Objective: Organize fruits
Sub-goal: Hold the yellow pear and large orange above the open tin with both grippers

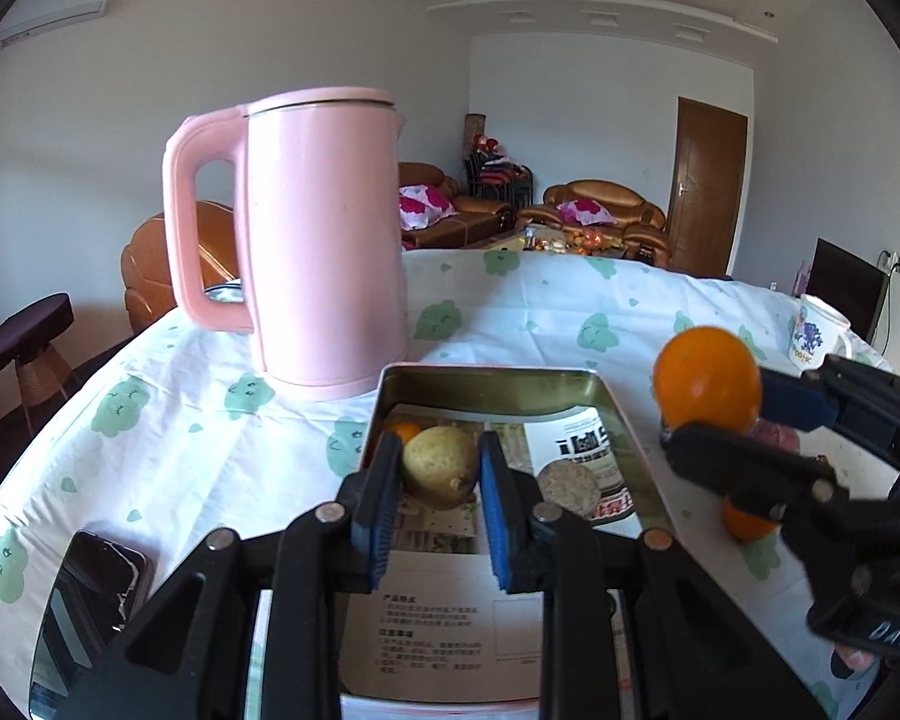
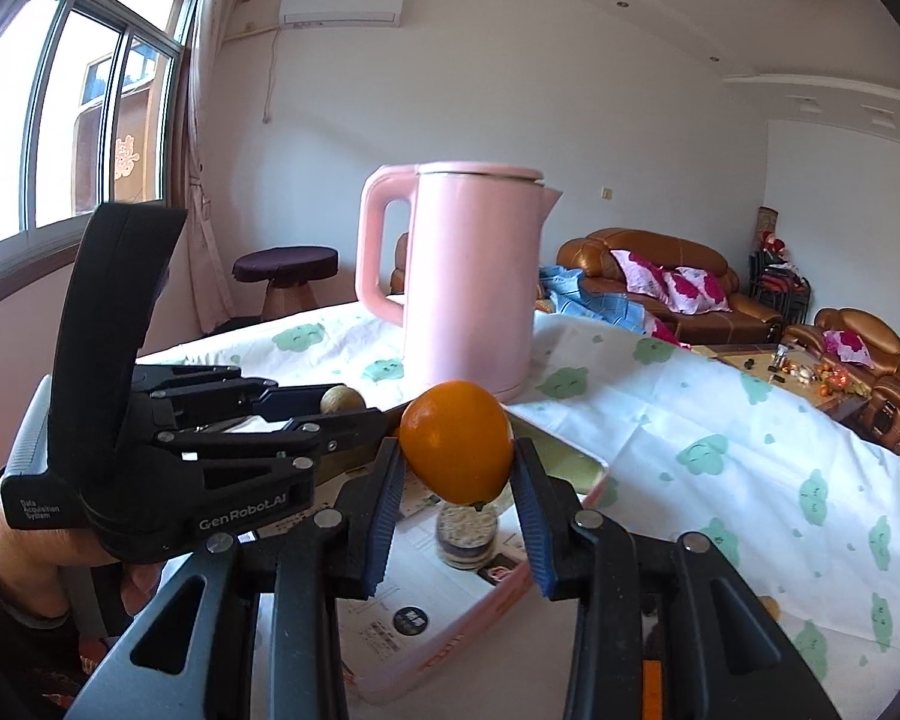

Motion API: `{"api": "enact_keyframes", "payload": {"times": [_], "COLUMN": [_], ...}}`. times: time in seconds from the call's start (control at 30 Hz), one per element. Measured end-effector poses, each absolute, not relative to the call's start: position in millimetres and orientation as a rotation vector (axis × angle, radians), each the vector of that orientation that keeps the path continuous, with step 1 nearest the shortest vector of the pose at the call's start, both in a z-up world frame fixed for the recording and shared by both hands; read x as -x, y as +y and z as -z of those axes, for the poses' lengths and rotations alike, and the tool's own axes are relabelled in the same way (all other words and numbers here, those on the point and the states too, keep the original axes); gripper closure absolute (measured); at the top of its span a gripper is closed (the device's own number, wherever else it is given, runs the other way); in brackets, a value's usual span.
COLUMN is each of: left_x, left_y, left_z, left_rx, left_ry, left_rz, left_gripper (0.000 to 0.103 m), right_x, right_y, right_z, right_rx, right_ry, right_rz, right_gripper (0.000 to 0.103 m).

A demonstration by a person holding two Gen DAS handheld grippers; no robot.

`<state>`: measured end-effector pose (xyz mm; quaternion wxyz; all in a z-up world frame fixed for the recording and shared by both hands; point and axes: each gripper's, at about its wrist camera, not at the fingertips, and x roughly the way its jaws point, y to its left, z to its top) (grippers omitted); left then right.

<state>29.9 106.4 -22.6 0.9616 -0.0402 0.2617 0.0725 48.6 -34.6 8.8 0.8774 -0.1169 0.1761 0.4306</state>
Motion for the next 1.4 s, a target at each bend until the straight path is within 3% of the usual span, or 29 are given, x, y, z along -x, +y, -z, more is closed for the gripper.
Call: {"api": "enact_keyframes", "payload": {"times": [1.4], "left_x": [-49], "left_y": [113], "left_z": [44], "left_rx": [0.042], "left_ry": [0.661], "left_rz": [-0.151], "left_gripper": [0.077], "right_x": [-55], "right_y": [0], "right_z": [33], "right_rx": [0.327], "right_ry": [0.573], "right_rz": [-0.939], "right_gripper": [0.064]}}
